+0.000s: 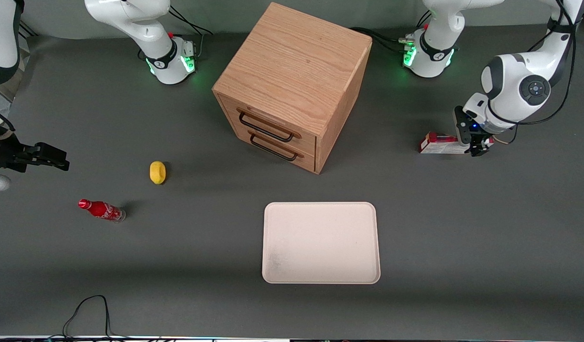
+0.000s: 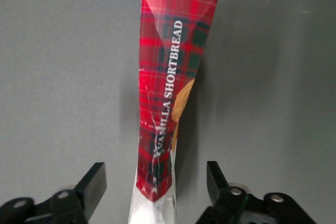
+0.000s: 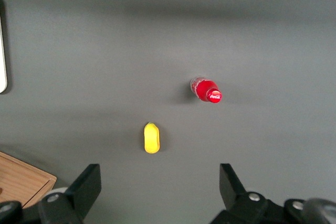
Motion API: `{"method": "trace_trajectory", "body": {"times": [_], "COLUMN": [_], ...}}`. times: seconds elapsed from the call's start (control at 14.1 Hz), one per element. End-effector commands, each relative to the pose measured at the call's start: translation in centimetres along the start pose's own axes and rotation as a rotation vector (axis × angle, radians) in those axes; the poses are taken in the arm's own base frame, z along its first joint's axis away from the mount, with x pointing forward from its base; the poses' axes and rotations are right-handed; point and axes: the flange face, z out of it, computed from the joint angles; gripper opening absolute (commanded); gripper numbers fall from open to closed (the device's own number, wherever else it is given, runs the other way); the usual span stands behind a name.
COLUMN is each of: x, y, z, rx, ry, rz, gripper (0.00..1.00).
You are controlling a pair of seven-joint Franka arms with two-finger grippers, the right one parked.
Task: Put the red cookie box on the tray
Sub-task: 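Close the left gripper on the end of the shortbread box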
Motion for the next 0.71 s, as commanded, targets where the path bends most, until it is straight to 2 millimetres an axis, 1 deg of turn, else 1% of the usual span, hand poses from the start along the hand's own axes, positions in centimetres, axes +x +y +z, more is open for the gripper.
{"method": "trace_trajectory", "body": {"times": [0.0, 0.14, 0.35, 0.57, 0.64], "x": [0.5, 0.4, 0.4, 0.2, 0.1], "y": [-0.1, -0.2, -0.4, -1.6, -2.3], "z": [0.1, 0.7, 0.5, -1.2, -2.5], "rx": [0.009, -0.007, -0.002, -0.004, -0.027], "ry": [0.003, 0.021, 0.022, 0.025, 0.026], "rz": [0.025, -0.006, -0.007, -0.019, -0.028], "gripper": [0.00, 0.00, 0.00, 0.00, 0.00]}}
